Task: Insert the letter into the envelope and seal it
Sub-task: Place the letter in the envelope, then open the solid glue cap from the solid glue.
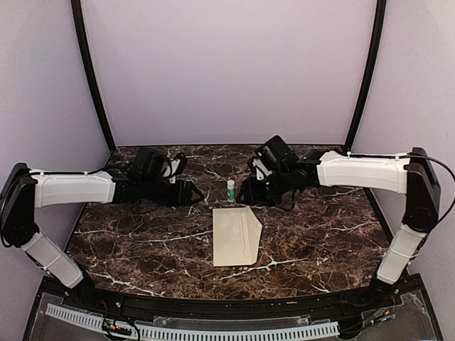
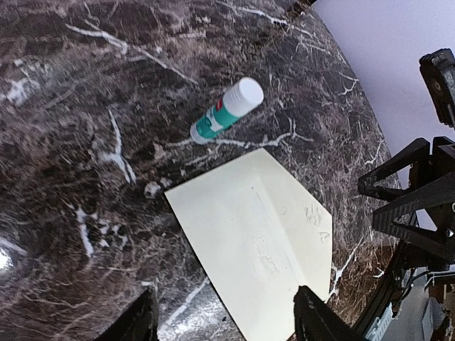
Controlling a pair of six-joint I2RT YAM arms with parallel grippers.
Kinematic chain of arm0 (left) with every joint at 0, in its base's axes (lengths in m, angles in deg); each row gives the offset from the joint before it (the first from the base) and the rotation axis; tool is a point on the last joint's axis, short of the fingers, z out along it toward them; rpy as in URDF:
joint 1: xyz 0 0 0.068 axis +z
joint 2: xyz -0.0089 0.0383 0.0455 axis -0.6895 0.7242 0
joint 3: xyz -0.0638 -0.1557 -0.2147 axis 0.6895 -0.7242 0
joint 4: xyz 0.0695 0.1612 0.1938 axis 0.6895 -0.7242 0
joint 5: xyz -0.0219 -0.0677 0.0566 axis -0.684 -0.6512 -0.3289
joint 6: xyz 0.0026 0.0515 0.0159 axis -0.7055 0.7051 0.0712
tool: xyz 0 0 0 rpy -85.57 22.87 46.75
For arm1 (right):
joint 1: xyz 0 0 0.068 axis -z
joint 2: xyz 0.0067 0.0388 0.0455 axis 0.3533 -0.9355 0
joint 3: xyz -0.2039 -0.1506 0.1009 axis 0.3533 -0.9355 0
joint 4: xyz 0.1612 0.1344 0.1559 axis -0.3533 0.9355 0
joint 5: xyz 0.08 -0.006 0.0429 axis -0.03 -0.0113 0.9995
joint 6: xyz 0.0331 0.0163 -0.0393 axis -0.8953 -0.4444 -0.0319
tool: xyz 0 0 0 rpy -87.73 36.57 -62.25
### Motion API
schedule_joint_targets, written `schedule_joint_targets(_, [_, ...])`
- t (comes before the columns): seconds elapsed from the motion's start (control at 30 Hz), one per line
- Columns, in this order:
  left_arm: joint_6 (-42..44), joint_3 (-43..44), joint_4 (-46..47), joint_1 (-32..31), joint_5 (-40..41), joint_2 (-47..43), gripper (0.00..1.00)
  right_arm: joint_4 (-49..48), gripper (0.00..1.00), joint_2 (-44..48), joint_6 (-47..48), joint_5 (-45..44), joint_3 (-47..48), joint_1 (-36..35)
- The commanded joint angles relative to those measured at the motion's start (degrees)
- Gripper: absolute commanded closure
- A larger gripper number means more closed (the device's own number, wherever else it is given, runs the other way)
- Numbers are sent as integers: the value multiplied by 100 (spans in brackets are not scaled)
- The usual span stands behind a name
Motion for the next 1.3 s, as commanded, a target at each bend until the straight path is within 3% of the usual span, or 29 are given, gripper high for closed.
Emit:
schedule_joint_targets(0.0, [550, 398, -767, 337, 345, -493, 34, -86, 46, 574, 165, -575, -112, 199])
schedule_joint_targets(0.23, [1257, 1126, -1329, 1288, 458, -917, 23, 121, 35, 650, 638, -1216, 134, 235])
schedule_joint_targets(0.5, [1412, 952, -827, 2241, 414, -1155, 20, -122, 33, -129, 875, -1100, 839, 189])
schedule_joint_targets(0.77, [1624, 644, -925, 2346, 1159, -1519, 19, -129, 32, -1341, 1092, -1363, 1863, 79])
schedule_joint_targets(1.0, [1704, 681, -1000, 2346, 1255, -1604, 19, -188, 35, -2239, 1248, -1308, 2551, 16])
schedule_joint_targets(1.27, [1688, 687, -1021, 2350, 1160, -1596, 19, -7, 40, -2767, 1265, -1888, 2923, -12])
